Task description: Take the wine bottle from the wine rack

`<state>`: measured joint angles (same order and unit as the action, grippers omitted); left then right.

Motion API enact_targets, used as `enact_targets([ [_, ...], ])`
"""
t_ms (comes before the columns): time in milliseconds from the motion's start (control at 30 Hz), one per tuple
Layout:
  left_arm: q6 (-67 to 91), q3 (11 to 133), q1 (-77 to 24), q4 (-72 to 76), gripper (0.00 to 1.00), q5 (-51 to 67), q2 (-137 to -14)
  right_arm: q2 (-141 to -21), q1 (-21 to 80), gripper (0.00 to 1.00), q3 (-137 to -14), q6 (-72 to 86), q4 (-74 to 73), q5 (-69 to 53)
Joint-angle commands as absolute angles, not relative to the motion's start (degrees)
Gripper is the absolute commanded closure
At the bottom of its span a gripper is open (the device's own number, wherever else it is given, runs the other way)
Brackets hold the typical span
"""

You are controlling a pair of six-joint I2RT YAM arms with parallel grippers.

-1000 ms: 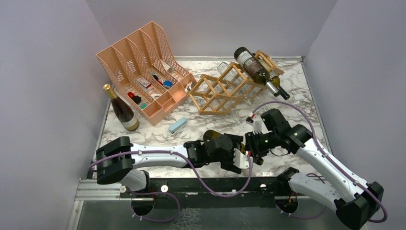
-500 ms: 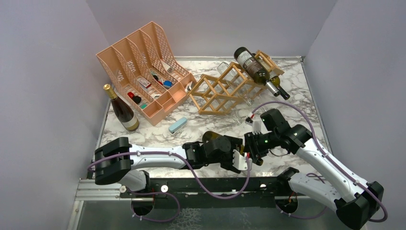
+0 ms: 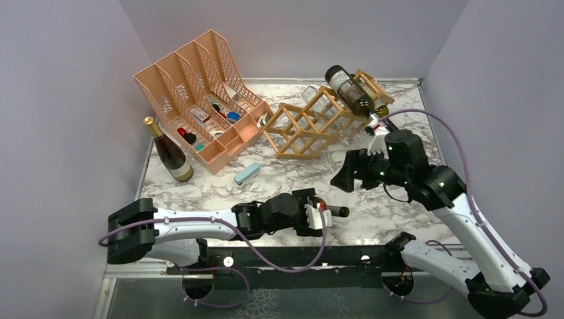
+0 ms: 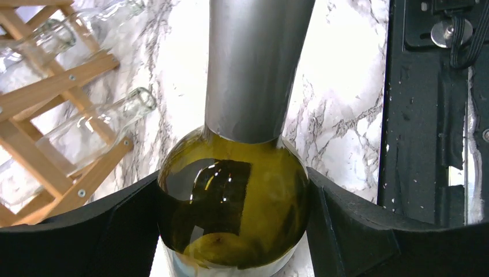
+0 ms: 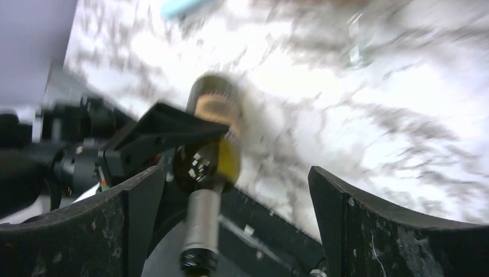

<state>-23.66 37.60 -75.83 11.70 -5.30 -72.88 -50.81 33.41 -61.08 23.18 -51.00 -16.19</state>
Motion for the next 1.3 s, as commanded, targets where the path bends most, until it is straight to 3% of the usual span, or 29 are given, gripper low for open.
enact_targets([
  [0, -17.6, 35.0, -75.9, 17.0, 0.64, -11.9, -65.5, -46.9, 33.5, 0.01, -69.1, 25.1, -51.5, 4.1],
  [133, -14.2, 32.2, -75.5, 16.9, 0.64, -21.3, -58.8, -43.7, 33.5, 0.01, -72.2, 24.1, -49.7, 9.5],
  [400, -1.7, 29.1, -68.1, 10.6, 0.67, -36.2, -44.3, -41.4, 33.5, 0.01, -68.1, 24.3, -48.3, 7.5],
  [900, 13.3, 40.3, -57.4, -18.0, 0.65, -40.3, -38.6, -42.3, 33.5, 0.00, -65.1, 24.6, -45.7, 5.5],
  [1267, 12.8, 40.4, -49.9, -22.4, 0.63, -49.7, -34.0, -41.3, 33.5, 0.00, -64.2, 24.0, -46.0, 6.0],
])
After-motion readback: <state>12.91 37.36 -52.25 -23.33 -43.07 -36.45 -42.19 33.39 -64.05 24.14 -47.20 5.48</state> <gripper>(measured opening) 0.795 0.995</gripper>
